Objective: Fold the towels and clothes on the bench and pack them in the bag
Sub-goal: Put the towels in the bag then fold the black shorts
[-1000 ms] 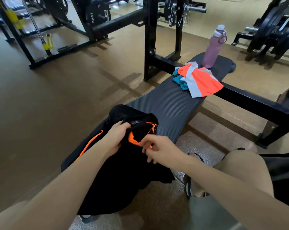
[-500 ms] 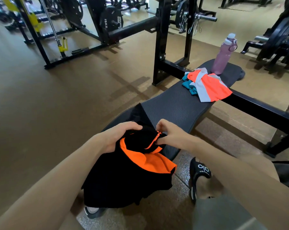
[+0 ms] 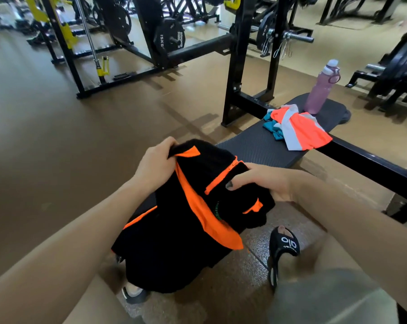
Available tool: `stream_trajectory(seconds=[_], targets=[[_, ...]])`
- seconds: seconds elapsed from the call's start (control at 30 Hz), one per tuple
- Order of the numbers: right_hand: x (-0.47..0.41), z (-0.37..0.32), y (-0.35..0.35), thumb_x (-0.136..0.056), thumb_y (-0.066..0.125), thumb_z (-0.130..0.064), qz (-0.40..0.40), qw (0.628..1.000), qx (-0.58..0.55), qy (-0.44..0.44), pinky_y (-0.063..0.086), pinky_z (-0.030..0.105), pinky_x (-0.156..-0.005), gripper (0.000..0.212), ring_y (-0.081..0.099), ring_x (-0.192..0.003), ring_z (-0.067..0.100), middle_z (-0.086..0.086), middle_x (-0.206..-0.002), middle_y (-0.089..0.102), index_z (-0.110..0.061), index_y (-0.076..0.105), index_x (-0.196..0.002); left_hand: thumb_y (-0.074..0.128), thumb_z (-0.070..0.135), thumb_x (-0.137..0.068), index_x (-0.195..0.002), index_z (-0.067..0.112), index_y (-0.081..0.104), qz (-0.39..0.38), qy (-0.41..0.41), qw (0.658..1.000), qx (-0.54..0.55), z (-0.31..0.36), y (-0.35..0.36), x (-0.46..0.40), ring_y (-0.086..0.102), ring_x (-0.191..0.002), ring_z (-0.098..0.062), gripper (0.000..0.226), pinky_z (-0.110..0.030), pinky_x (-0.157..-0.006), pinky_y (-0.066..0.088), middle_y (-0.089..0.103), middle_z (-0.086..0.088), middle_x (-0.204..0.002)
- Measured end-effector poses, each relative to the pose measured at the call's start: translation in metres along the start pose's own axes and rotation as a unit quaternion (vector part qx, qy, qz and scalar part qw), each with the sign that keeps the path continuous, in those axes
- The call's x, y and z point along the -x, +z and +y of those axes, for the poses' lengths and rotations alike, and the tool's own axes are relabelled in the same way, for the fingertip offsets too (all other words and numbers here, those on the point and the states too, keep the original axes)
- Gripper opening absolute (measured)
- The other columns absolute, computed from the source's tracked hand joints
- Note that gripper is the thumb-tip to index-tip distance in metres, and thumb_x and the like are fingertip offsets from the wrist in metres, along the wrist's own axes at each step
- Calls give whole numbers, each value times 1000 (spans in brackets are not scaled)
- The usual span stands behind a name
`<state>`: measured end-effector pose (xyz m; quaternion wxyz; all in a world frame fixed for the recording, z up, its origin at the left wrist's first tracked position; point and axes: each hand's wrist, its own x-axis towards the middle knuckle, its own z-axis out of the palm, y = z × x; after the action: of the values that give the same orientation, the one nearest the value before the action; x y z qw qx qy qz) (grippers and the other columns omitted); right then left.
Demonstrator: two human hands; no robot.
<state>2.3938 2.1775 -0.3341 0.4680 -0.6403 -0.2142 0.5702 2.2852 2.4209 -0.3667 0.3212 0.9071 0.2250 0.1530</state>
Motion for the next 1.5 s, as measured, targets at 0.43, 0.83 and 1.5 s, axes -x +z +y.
stream_trajectory(seconds=[0.43, 0.83, 1.5], targets=[[74, -49, 27, -59, 75, 9, -79, 996, 12, 37, 59, 28, -58, 34, 74, -67, 24, 17, -84, 75, -3, 77, -92, 61, 44, -92, -99, 10, 55, 191, 325, 834, -403, 40, -81, -21, 65, -66, -35, 36, -35, -47, 33, 62, -12, -81], [10, -2, -20, -86, 60, 9, 80, 995, -33, -48, 56, 25, -57, 25, 70, -63, 16, 5, -74, 72, -10, 65, -100, 78, 31, -76, -97, 7, 56, 64, 291, 781, -548, 35, -45, -60, 60, -83, -35, 38, -42, -70, 40, 63, -15, -90], [-166, 87, -247, -78, 66, -7, 512, 739, 437, 25, 43, 47, -89, 77, 48, -112, 44, 26, -128, 44, -2, 34, -148, 57, 46, -92, -152, 15, 27, -73, 142, 851, -500, 6, 207, -273, 33, -137, -37, 74, -50, -116, 22, 43, -17, -148]])
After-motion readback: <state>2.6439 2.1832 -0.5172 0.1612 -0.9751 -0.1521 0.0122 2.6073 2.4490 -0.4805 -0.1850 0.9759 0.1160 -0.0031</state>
